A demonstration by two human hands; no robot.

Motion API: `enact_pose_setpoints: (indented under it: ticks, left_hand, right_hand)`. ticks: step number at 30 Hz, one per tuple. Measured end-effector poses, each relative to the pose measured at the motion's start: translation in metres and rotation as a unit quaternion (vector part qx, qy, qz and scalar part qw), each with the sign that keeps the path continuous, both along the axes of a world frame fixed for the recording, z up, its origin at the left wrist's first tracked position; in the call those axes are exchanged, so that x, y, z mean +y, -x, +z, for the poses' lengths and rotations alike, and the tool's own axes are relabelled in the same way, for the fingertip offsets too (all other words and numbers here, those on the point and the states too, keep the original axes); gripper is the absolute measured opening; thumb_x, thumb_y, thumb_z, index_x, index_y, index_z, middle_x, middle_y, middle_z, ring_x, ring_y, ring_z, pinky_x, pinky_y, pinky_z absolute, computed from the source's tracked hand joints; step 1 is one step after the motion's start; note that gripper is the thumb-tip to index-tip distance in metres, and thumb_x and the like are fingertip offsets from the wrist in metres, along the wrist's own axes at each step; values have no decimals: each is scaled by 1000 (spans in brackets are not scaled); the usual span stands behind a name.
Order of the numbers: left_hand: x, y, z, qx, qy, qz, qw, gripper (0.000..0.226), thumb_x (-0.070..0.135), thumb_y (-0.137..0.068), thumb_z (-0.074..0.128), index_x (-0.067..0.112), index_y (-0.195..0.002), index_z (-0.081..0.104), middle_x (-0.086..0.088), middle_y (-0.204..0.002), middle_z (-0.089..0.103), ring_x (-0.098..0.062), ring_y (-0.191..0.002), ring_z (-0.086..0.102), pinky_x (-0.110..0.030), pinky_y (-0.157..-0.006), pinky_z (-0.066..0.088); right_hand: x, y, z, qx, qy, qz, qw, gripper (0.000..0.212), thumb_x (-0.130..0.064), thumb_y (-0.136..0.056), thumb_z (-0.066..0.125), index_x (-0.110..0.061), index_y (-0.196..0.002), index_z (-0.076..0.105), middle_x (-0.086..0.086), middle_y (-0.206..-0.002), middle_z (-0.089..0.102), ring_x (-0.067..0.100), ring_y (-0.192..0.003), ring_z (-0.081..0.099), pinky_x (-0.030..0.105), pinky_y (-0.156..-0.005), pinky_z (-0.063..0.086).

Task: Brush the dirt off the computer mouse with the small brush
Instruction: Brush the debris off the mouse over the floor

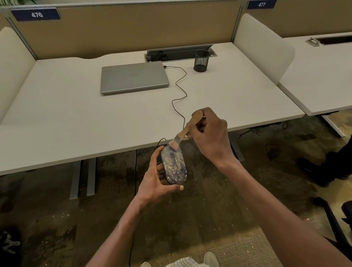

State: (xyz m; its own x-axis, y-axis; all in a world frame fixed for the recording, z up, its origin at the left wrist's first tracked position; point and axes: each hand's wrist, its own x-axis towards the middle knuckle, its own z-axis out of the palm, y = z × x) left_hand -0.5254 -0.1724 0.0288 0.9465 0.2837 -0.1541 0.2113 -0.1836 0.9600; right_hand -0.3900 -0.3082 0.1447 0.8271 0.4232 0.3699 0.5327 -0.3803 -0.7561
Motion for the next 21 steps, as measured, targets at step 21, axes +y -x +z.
enact_pose_setpoints:
  ticks: [21]
  left_hand:
    - [1, 3, -3, 0, 3, 3, 1000, 134, 42, -48, 95, 46, -154, 13, -9, -147, 50, -22, -132, 56, -53, -106, 52]
  right_hand:
    - [-2, 6, -2, 40, -4, -36, 999, 24, -13, -92, 71, -8, -114, 62, 2, -89, 71, 12, -72, 74, 22, -62, 61]
